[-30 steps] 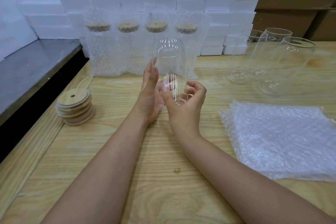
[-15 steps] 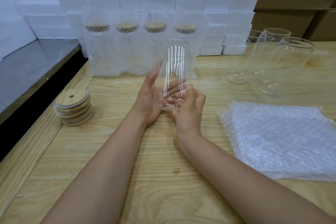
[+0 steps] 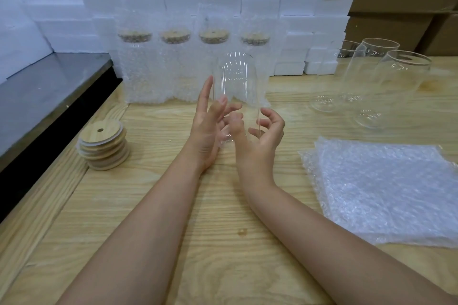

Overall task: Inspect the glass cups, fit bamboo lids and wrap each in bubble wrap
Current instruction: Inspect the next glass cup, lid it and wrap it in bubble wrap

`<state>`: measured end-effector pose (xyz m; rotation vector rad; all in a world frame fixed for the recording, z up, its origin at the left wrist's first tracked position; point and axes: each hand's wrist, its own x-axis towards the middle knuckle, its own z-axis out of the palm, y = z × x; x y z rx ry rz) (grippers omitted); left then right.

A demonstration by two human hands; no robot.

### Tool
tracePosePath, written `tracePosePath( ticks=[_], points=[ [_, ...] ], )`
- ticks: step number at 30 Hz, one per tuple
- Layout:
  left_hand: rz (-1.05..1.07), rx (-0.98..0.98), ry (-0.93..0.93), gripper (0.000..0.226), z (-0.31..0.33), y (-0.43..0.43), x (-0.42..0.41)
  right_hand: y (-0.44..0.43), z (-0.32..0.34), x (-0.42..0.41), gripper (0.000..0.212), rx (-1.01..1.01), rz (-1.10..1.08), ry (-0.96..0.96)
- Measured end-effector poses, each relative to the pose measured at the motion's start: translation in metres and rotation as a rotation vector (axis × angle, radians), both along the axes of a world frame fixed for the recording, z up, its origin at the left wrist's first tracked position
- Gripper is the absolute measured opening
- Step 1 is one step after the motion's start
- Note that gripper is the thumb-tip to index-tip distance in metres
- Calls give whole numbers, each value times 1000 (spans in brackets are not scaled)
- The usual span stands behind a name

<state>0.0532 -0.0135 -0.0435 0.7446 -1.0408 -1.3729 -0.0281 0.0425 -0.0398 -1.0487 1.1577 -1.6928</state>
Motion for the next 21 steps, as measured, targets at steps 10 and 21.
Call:
tracePosePath(
  ticks=[10,21],
  points=[
    [4,48,72,134,3,2,-1,-8,-7,-3,44,3,16,-54],
    [-158,183,107,125,10,7,-2,-11,-2,-5,12,94,78,-447]
  ],
)
